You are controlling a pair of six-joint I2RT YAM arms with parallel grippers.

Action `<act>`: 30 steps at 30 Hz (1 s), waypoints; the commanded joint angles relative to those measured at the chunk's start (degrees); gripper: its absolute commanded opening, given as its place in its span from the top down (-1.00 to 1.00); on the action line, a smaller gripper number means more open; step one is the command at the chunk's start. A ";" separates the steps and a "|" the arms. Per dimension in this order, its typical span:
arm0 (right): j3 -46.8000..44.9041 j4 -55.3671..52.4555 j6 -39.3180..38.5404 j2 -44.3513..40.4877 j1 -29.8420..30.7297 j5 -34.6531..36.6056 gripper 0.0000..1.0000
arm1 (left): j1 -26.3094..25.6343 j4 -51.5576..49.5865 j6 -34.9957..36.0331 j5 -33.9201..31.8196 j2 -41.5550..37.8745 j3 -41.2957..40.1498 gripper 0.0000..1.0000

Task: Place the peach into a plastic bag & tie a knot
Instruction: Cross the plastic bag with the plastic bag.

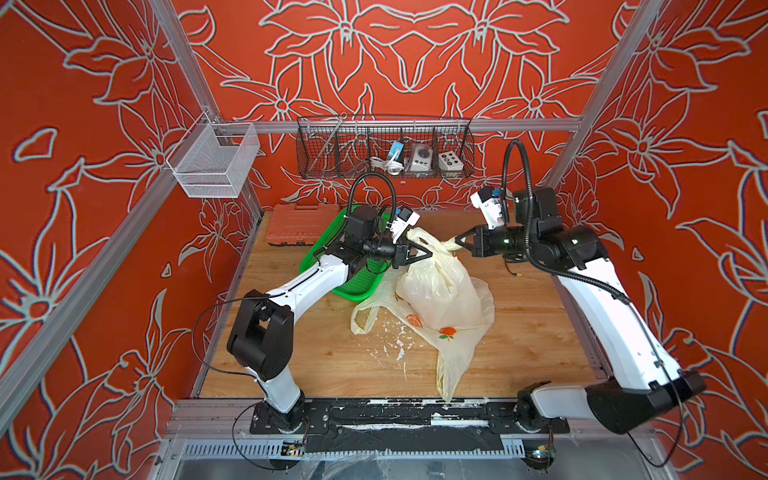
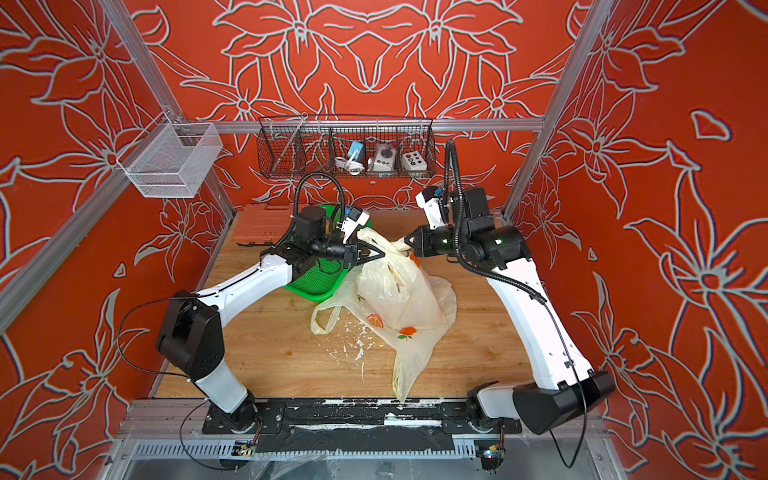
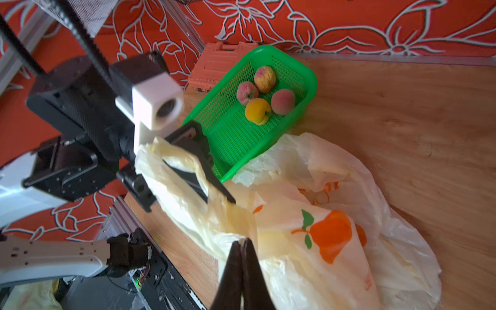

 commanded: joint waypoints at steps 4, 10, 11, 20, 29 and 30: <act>-7.12 -8.27 -5.19 -5.84 6.17 4.50 1.00 | 0.95 -2.14 -3.18 -1.08 0.73 0.74 1.00; -18.91 4.61 1.75 -6.17 10.23 0.70 1.00 | 0.55 -4.18 -1.73 0.43 0.88 1.64 1.00; -20.80 6.44 2.56 -5.87 10.22 1.24 1.00 | 0.50 -4.66 -1.41 0.63 0.90 1.55 1.00; -26.28 21.69 4.51 -2.55 10.19 4.09 1.00 | 0.73 -16.35 7.64 3.29 0.04 0.24 0.82; -27.96 25.80 7.76 -2.11 7.63 -0.99 1.00 | 5.39 -27.97 21.48 4.03 -2.71 -3.12 0.14; -27.85 25.98 8.01 -1.97 7.40 -1.59 1.00 | 5.38 -28.63 23.62 4.00 -3.32 -3.64 0.10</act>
